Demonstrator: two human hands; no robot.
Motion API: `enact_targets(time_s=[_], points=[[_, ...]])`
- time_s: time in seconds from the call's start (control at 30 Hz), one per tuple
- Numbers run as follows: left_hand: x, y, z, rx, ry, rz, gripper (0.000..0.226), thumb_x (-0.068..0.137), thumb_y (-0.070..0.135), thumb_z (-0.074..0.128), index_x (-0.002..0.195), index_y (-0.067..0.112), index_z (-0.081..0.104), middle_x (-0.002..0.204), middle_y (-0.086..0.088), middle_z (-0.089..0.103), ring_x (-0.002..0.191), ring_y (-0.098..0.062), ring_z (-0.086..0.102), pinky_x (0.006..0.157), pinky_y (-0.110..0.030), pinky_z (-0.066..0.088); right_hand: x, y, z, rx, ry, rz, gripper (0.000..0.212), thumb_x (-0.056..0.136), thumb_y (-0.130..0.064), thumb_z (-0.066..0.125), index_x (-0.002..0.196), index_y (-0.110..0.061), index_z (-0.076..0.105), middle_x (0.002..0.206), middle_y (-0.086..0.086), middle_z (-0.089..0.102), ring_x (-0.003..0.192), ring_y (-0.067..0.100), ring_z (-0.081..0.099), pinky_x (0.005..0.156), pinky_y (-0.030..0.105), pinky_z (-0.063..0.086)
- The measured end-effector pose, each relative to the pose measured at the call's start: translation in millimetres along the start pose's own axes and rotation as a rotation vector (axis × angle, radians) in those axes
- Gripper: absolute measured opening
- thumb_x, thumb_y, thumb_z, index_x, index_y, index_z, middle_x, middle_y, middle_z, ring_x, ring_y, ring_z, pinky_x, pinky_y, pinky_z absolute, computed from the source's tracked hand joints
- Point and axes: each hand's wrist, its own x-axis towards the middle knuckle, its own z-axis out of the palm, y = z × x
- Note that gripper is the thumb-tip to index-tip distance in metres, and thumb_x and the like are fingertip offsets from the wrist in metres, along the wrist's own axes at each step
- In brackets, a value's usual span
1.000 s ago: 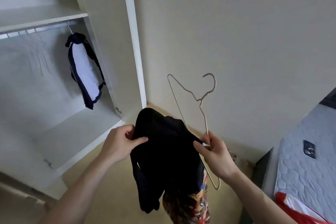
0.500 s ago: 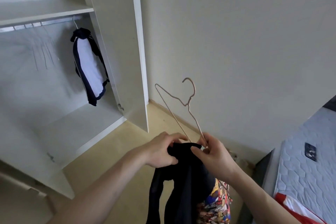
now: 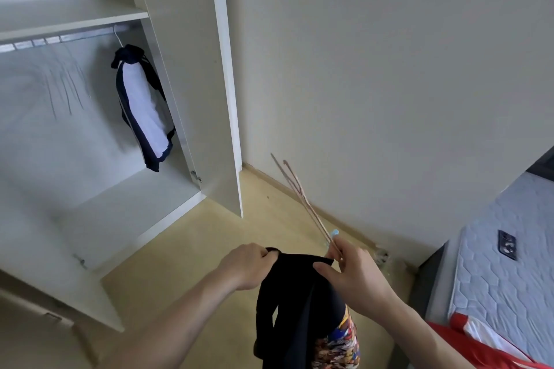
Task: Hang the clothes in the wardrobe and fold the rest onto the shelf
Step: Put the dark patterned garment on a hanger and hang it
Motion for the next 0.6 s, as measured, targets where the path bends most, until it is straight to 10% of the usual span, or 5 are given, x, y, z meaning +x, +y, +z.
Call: enact_targets(time_s=[0.2, 0.33, 0.6], points=[[1.7, 6.5, 1.6, -0.500, 0.264, -0.075, 0.018, 0.088, 0.029, 0.059, 0.094, 0.024, 0.075, 0.085, 0.005, 0.076, 0.077, -0.016, 0.073, 0.079, -0.038, 0.061, 2.9, -6.3, 1.1, 0.033, -0.008, -0.011, 0.041, 0.080, -0.046, 0.069, 0.069, -0.035, 0.031, 0.076, 0.009, 0.062, 0.054, 0.012, 0.028, 0.053, 0.032, 0.030], [1.4, 9.2, -8.1, -0.867, 0.272, -0.052, 0.030, 0.088, 0.003, 0.049, 0.101, 0.015, 0.073, 0.096, -0.006, 0.075, 0.078, -0.015, 0.075, 0.065, -0.025, 0.060, 5.6, -4.8, 0.6, 0.099, -0.018, -0.004, 0.045, 0.087, -0.038, 0.072, 0.071, -0.030, 0.031, 0.079, -0.002, 0.068, 0.054, 0.010, 0.029, 0.052, 0.027, 0.031], [11.3, -13.7, -38.4, -0.402, 0.396, 0.075, 0.045, 0.097, 0.005, 0.041, 0.137, 0.012, 0.058, 0.138, -0.001, 0.059, 0.130, -0.018, 0.052, 0.103, -0.019, 0.034, 9.3, -3.7, -51.1, 0.070, -0.065, -0.028, 0.043, 0.106, -0.044, 0.045, 0.073, -0.023, 0.064, 0.061, -0.013, 0.057, 0.051, 0.004, 0.041, 0.053, 0.018, 0.035]])
